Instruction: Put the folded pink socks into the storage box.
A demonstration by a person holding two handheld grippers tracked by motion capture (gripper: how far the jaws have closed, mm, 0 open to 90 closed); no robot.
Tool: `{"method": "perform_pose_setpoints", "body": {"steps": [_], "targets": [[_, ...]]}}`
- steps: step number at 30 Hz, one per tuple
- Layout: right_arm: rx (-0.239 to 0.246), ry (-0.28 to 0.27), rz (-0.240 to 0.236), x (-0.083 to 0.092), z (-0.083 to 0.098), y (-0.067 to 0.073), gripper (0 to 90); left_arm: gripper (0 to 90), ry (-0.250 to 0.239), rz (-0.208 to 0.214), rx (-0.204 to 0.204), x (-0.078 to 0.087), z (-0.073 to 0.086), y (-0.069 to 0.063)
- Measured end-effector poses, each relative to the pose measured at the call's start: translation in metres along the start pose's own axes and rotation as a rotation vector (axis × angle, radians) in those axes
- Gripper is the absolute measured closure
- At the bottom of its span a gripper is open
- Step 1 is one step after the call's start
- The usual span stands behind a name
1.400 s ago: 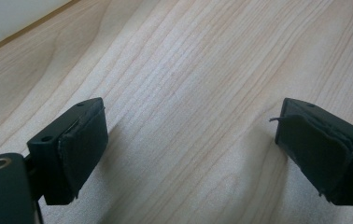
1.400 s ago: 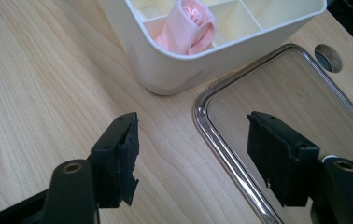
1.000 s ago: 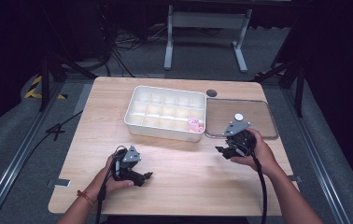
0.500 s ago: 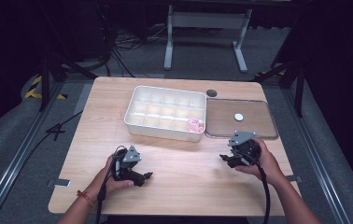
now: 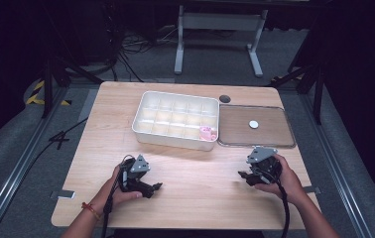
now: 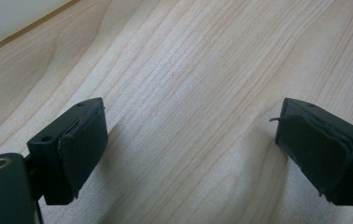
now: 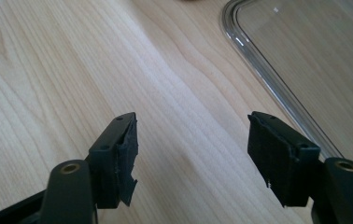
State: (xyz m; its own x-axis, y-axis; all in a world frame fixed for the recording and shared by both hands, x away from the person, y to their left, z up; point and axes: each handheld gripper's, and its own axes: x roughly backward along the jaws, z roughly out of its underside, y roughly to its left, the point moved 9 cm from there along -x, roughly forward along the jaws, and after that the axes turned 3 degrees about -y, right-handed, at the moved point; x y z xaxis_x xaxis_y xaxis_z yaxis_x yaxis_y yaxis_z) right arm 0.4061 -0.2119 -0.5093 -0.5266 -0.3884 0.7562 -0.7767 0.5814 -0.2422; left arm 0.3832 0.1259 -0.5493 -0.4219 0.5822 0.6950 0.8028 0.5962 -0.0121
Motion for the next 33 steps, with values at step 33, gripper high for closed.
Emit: {"method": "perform_pose_setpoints", "body": {"steps": [33], "targets": [[-0.12, -0.041, -0.005, 0.018, 0.066, 0.0, 31.4, 9.5, 0.0, -0.002, 0.002, 0.0, 0.0, 0.0]]}}
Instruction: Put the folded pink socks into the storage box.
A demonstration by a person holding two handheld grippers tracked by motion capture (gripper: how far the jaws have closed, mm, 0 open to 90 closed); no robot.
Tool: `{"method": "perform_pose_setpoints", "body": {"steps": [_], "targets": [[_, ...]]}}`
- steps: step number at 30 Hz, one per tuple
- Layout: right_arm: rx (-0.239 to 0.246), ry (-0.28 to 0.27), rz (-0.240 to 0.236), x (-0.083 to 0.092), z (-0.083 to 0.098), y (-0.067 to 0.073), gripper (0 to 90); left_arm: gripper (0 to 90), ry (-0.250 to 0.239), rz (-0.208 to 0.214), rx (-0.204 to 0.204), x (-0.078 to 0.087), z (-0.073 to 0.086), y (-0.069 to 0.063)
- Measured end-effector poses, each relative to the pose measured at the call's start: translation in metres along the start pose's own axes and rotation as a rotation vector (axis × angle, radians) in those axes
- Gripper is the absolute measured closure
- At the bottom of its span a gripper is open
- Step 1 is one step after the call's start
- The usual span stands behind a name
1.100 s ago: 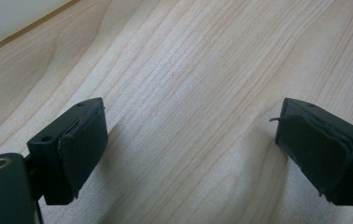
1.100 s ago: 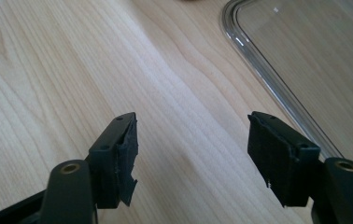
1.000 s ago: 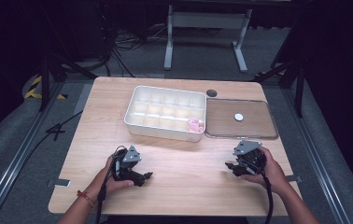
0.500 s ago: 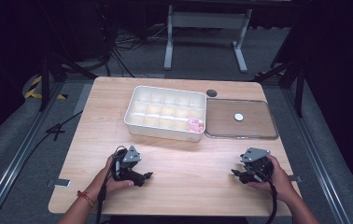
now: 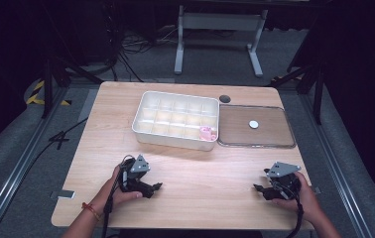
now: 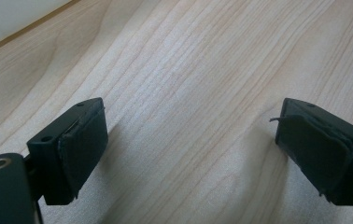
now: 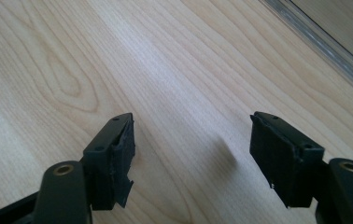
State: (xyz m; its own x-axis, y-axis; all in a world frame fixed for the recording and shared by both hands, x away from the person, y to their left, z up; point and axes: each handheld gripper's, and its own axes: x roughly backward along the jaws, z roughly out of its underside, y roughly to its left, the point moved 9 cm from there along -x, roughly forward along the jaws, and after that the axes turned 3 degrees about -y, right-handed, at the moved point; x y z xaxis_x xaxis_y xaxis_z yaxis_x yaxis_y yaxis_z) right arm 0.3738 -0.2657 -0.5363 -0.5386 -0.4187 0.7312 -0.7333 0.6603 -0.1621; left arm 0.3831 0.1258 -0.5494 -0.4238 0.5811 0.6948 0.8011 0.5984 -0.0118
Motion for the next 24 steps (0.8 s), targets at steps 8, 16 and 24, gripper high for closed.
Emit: {"method": "perform_pose_setpoints", "body": {"steps": [8, 16, 24], "targets": [[-0.126, -0.083, -0.023, 0.004, 0.015, -0.007, 24.2, 9.5, 0.001, 0.0, 0.0, 0.0, 0.0, 0.0], [-0.206, -0.143, -0.029, 0.006, 0.026, -0.011, 20.5, 8.9, 0.008, 0.0, -0.002, 0.0, 0.0, 0.0], [-0.206, -0.144, -0.029, 0.006, 0.026, -0.011, 20.4, 8.8, 0.01, 0.0, -0.003, 0.0, 0.0, 0.0]]}}
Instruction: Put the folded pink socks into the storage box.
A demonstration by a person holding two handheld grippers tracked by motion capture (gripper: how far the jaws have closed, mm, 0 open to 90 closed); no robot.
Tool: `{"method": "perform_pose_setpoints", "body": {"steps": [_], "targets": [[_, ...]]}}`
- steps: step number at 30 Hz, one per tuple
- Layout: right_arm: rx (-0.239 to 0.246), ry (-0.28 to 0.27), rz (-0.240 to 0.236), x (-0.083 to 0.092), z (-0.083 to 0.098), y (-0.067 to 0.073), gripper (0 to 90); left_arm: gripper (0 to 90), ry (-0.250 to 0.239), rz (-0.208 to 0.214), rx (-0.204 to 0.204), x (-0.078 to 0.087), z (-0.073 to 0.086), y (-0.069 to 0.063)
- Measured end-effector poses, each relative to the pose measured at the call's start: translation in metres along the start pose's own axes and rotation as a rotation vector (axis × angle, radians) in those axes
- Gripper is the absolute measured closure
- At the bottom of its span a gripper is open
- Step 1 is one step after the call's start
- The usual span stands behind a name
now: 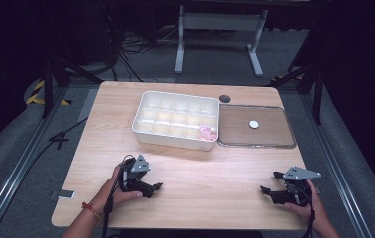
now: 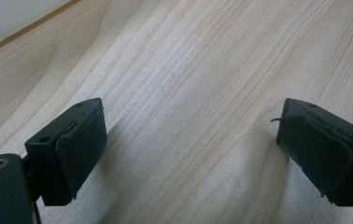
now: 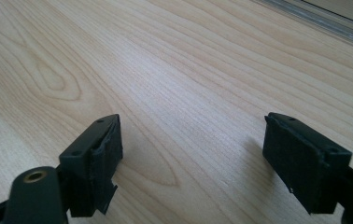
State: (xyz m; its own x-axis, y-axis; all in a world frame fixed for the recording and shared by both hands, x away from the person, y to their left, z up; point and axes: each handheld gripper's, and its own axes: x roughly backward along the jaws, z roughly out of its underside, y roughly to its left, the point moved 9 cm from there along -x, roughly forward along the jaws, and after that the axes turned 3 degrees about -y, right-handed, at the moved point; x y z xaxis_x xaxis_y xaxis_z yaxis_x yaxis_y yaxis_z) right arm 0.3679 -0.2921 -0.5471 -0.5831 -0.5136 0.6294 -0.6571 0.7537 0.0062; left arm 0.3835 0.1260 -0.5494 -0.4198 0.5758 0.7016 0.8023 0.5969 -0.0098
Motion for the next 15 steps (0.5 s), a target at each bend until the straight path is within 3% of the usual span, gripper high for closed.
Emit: {"method": "perform_pose_setpoints", "body": {"steps": [15], "targets": [[-0.006, 0.001, 0.005, 0.0001, 0.0, -0.0006, 20.1, 9.1, -0.003, -0.009, 0.01, 0.0003, 0.0004, -0.0008]]}}
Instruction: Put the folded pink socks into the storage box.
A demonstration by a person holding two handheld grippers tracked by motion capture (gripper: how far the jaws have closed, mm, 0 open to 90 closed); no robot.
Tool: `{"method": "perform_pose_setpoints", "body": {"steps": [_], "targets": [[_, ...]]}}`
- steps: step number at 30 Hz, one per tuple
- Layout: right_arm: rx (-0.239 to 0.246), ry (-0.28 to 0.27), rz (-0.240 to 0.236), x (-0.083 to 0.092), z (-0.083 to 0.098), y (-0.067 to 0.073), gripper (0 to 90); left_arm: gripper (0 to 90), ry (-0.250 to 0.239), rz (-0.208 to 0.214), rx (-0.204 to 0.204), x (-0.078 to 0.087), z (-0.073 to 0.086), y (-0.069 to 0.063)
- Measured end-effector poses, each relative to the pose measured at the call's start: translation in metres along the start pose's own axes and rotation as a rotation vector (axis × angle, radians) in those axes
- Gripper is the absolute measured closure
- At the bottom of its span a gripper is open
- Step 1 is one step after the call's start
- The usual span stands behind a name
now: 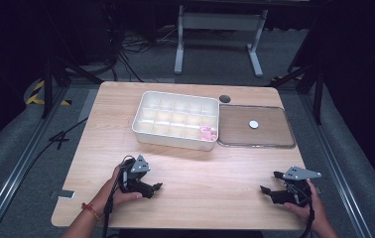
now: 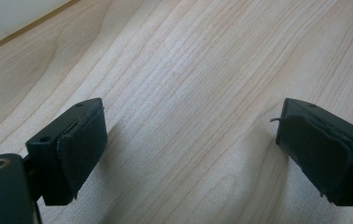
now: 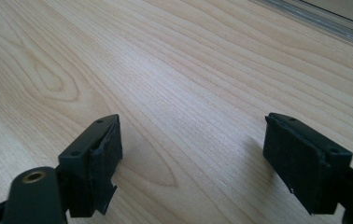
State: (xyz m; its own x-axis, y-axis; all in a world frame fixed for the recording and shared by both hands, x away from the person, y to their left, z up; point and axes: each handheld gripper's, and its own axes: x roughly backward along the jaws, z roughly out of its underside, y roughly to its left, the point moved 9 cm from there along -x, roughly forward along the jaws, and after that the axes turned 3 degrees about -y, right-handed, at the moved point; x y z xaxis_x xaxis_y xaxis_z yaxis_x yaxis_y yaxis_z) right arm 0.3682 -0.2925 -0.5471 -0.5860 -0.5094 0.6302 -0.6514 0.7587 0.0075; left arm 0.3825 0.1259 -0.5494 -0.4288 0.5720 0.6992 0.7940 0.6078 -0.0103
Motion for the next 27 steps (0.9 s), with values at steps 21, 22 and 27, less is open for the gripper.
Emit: {"method": "perform_pose_setpoints", "body": {"steps": [21, 22, 27], "targets": [[-0.001, 0.001, 0.002, -0.0001, 0.0001, -0.0003, 19.7, 9.0, 0.002, 0.0, -0.003, 0.0001, 0.0, 0.0003], [-0.001, 0.001, 0.002, -0.0001, 0.0001, -0.0003, 19.7, 8.9, -0.004, -0.001, -0.001, -0.0004, -0.0003, 0.0002], [-0.001, 0.001, 0.002, -0.0001, 0.0001, -0.0004, 19.6, 8.7, -0.003, -0.001, 0.0, -0.0007, -0.0005, 0.0002]]}}
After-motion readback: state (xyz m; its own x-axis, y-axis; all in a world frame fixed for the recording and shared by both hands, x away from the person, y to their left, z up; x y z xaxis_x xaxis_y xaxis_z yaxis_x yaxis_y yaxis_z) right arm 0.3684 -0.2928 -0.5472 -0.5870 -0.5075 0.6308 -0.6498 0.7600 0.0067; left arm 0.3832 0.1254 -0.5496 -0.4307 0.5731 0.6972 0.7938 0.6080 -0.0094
